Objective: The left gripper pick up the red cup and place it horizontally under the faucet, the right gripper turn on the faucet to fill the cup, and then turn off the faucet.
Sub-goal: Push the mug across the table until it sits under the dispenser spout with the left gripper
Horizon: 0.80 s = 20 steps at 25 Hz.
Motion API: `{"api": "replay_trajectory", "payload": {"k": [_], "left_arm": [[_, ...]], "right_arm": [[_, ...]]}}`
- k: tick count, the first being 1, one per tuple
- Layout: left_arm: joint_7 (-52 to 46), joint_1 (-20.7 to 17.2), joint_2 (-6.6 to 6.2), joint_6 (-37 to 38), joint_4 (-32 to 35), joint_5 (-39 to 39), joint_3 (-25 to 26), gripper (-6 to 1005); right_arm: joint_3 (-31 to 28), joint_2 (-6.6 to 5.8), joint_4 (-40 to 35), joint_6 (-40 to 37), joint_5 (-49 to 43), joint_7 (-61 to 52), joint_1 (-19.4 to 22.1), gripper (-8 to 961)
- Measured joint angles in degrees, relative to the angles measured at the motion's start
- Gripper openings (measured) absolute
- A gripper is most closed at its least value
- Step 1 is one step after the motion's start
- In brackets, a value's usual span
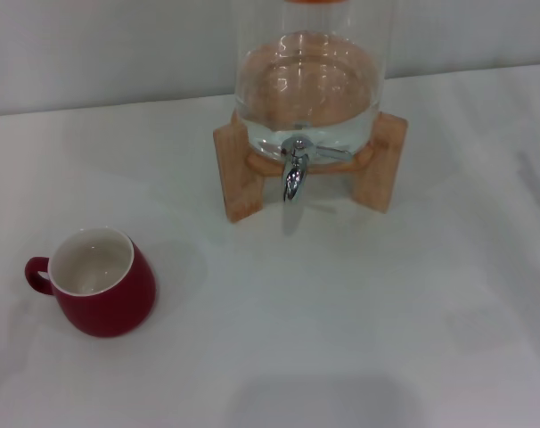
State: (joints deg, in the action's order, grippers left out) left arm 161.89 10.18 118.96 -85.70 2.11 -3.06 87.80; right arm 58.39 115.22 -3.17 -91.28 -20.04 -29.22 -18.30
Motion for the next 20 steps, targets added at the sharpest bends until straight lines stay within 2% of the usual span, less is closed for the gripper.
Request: {"api": "replay_trajectory", "payload": {"k": [6, 13, 20], "left_arm": [[0.01, 0.33, -0.49, 1.8, 0.0, 0.31, -2.27, 876], [0.01, 1.81, -1.79, 4.83, 0.0, 0.43, -6.91, 875], [0.01, 3.37, -2.53, 5.57, 0.0, 0.45, -8.66, 875]], "right_arm": [[0.27, 0.0, 0.01, -0.93, 0.01, -0.49, 0.26, 797], [0.95, 0.0, 0.01, -1.2, 0.01, -0.57, 0.38, 797], [1.01, 0.0, 0.0, -1.27, -0.01, -1.03, 0.31, 797]]}}
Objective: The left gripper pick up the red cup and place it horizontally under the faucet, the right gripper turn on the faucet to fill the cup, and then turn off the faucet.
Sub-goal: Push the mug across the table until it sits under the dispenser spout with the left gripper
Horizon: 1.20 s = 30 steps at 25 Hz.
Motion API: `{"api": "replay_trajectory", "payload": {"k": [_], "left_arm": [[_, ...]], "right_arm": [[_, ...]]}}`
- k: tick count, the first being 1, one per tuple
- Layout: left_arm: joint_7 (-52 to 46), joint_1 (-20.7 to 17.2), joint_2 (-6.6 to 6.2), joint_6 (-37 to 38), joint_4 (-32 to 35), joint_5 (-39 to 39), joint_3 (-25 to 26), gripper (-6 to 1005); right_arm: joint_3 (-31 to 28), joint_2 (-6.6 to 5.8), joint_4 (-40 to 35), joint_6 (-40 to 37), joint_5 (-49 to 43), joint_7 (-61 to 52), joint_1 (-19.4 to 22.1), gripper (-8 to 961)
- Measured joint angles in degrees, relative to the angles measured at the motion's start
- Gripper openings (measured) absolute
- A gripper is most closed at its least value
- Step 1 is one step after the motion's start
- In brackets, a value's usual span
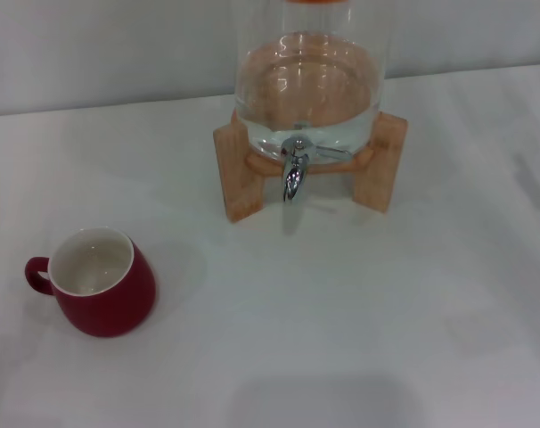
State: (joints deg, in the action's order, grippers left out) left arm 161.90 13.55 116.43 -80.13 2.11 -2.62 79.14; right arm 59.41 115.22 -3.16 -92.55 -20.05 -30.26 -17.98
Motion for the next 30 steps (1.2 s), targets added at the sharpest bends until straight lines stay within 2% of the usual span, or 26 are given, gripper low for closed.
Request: {"api": "replay_trajectory", "payload": {"k": [17, 30], "left_arm": [[0.0, 3.25, -0.11, 2.34, -0.28, 0.35, -5.58, 875], [0.0, 4.44, 0.32, 4.02, -0.64, 3.39, -5.78, 874]], "right_arm": [[0.64, 0.0, 0.0, -0.09, -0.08, -0.77, -0.05, 798], [0.62, 0.0, 0.0, 0.05, -0.08, -0.77, -0.13, 798]]}}
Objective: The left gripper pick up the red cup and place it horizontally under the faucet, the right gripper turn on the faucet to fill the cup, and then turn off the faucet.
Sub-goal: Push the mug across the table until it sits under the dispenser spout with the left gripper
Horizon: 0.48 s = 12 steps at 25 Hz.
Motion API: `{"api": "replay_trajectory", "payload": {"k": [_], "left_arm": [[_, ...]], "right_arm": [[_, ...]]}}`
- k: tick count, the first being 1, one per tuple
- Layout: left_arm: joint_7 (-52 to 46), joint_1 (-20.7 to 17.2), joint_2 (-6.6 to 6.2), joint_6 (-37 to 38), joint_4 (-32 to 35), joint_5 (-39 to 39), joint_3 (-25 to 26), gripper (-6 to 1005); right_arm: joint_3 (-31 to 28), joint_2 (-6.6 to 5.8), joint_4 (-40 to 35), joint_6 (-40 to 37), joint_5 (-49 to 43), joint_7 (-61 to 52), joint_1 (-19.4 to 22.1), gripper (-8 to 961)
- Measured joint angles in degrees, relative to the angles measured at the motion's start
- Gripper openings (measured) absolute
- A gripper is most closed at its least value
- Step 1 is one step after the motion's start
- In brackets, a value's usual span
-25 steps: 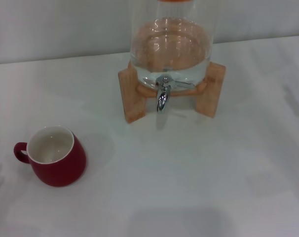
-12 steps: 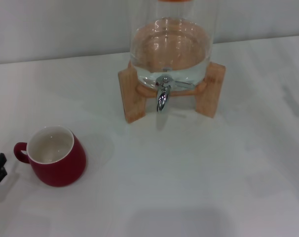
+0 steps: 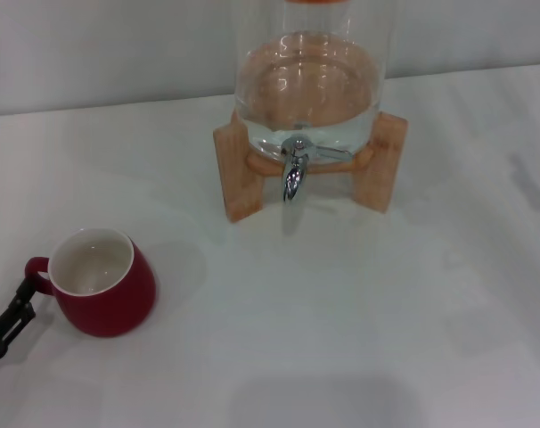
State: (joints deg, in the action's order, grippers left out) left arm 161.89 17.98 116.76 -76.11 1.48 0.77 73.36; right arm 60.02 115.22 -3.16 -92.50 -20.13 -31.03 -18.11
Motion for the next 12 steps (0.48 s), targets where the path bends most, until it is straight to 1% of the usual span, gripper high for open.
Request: {"api": "replay_trajectory", "payload": {"k": [12], "left_arm": [[0.0, 0.39, -0.12, 0.19, 0.03, 0.2, 0.03, 875]], "right_arm": [[0.07, 0.0, 0.0, -0.07, 0.0, 0.0, 0.19, 797]]}}
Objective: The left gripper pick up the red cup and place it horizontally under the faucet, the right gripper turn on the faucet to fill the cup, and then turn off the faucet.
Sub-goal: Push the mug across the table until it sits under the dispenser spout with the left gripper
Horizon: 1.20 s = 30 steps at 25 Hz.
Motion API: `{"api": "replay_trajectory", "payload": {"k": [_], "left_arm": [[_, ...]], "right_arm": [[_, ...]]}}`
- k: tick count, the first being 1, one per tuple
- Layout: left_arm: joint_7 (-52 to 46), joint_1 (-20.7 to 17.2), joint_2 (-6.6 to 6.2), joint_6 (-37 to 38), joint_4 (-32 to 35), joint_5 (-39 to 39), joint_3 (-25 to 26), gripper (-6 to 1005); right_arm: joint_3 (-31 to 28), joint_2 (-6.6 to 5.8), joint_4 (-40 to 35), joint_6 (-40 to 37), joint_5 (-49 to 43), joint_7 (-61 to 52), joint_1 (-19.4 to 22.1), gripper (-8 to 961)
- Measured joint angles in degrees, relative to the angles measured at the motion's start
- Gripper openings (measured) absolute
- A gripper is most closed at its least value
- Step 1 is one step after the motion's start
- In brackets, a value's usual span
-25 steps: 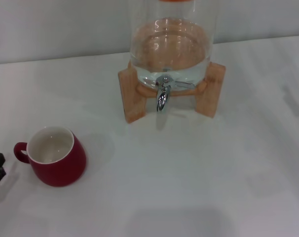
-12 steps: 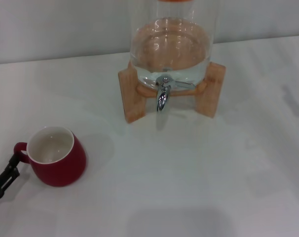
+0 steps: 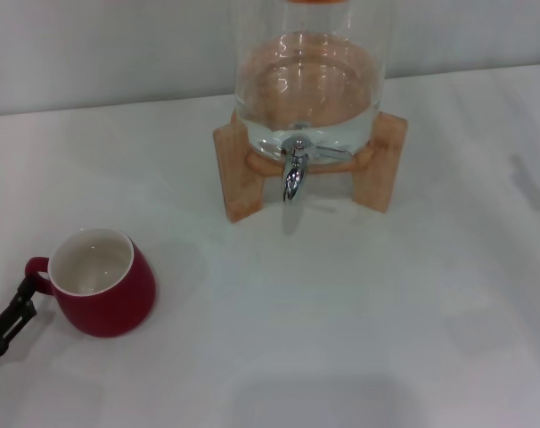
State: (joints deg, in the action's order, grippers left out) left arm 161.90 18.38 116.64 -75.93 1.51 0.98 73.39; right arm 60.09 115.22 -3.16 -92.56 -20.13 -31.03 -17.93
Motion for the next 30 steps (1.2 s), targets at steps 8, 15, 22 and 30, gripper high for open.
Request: {"api": "replay_trajectory", "payload": {"k": [8, 15, 22, 30], "left_arm": [[0.0, 0.54, -0.31, 0.23, 0.31, 0.0, -0.03, 874], [0.0, 1.11, -0.35, 1.65, 0.05, 0.14, -1.32, 874], [0.0, 1.34, -0.42, 2.36, -0.1, 0.17, -1.46, 874], [0.0, 1.83, -0.62, 2.37, 0.1, 0.17, -1.5, 874]], "right_arm": [[0.2, 0.0, 0.0, 0.01, 0.0, 0.0, 0.0, 798], [0.73, 0.0, 0.06, 0.0, 0.0, 0.0, 0.0, 798], [0.75, 0.0, 0.09, -0.02, 0.0, 0.0, 0.0, 797], [0.73, 0.0, 0.09, 0.09, 0.0, 0.0, 0.0, 797]]}}
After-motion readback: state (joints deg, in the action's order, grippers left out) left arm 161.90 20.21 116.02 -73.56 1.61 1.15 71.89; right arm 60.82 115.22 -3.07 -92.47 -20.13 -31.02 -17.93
